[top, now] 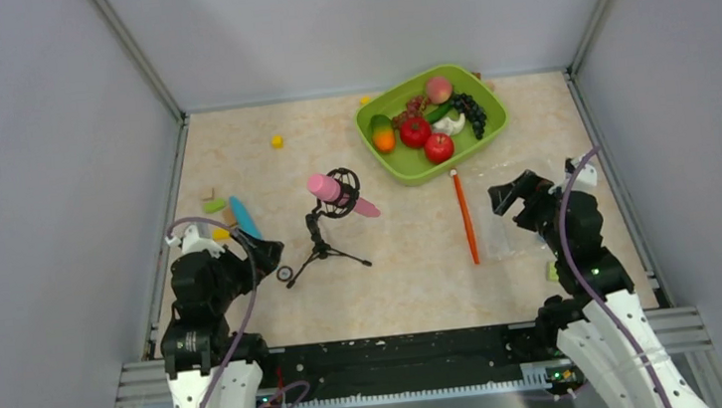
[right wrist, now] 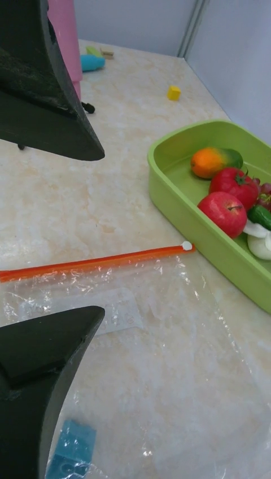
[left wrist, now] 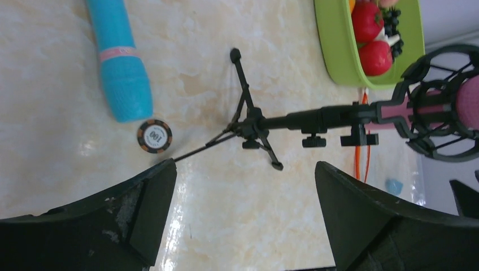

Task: Place the food in the zip-top bag and seal the zipper
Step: Move the distractor to the center of the board.

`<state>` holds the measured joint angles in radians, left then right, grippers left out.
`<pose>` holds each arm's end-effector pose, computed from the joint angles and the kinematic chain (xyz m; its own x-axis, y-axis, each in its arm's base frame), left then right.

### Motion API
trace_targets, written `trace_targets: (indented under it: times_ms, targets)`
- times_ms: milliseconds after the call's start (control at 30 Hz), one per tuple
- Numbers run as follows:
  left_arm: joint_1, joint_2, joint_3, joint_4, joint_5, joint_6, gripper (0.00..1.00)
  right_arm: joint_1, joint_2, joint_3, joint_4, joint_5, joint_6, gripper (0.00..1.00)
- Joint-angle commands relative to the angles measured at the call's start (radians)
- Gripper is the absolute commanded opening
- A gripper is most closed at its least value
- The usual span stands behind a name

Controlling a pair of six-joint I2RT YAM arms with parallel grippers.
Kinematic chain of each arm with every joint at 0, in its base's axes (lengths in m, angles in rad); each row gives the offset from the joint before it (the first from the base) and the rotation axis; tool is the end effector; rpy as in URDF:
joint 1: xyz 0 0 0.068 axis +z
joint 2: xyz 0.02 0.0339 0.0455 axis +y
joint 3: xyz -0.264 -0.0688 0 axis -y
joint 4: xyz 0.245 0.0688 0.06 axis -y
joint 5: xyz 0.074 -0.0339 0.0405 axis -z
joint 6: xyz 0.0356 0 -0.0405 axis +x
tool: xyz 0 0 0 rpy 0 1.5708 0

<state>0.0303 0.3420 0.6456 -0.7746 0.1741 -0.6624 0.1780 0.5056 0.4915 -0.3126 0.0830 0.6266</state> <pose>0.0845 -0.0036 0.2830 -0.4342 -0.6192 -0.6543 -0.1808 0.7715 -0.6100 0.1369 0.0216 0.2628 -0.3140 0.5373 -0.7828 0.1049 0.8391 0.5338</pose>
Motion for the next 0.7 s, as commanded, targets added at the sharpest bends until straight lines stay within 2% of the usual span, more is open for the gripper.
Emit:
trace_targets:
  times_ms: [0, 200, 400, 533, 667]
  targets:
    - [0.003, -0.006, -0.072, 0.071, 0.187, 0.006, 0.97, -0.007, -0.048, -0.028, 0.118, -0.078, -0.05, 0.99]
    - [0.002, 0.0, -0.174, 0.175, 0.302, -0.013, 0.96, -0.007, -0.093, -0.106, 0.195, -0.157, -0.091, 0.99]
    - [-0.025, 0.059, -0.278, 0.328, 0.295, -0.064, 0.95, -0.007, -0.072, -0.099, 0.188, -0.174, -0.096, 0.99]
    - [-0.142, 0.127, -0.281, 0.388, 0.175, -0.068, 0.95, -0.007, -0.054, -0.095, 0.188, -0.199, -0.117, 0.99]
    - [-0.389, 0.198, -0.256, 0.447, -0.119, -0.049, 0.95, -0.007, -0.037, -0.096, 0.188, -0.193, -0.123, 0.99]
